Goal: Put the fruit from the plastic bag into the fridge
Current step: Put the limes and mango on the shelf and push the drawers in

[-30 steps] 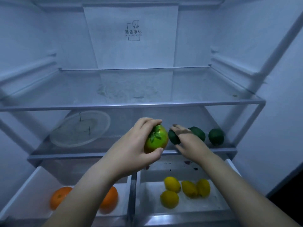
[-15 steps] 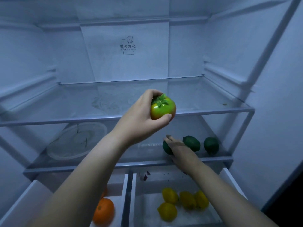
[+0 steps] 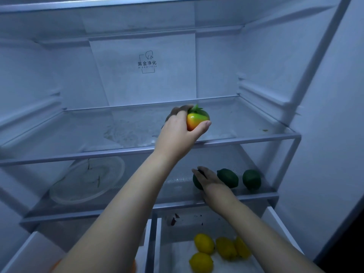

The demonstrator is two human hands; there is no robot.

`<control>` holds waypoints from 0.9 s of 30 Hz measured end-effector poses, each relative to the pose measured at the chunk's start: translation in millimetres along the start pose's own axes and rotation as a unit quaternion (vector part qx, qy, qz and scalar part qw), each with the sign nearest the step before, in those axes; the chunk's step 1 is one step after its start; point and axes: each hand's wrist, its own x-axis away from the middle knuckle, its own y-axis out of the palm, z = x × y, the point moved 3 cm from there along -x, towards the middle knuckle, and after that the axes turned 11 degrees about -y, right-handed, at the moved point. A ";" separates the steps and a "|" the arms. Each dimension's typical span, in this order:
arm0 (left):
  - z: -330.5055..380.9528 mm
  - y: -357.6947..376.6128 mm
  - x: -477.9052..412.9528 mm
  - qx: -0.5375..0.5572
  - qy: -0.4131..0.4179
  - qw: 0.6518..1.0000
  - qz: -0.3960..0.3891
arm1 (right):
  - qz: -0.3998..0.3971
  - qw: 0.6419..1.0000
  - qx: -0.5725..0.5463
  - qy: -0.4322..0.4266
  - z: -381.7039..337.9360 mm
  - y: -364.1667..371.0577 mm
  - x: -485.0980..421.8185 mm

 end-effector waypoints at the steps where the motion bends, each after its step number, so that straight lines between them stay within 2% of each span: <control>1: -1.1 0.9 0.6 -0.005 -0.003 1.000 0.013 | 0.009 1.000 -0.002 -0.003 0.6 0.5 1.2; 5: -2.1 2.0 3.3 -0.053 0.010 0.996 0.074 | 0.055 0.998 0.000 -0.022 2.6 4.4 9.1; 10: -4.9 6.7 1.5 -0.114 0.023 0.989 0.091 | 0.104 0.994 -0.012 -0.039 2.4 3.4 17.2; 18: -6.2 6.8 3.9 -0.109 0.028 0.987 0.111 | 0.125 0.991 -0.007 -0.044 -1.5 4.2 25.8; 27: -8.3 -1.6 15.3 -0.090 0.085 0.984 0.127 | 0.158 0.985 0.023 -0.061 -24.5 -0.6 44.7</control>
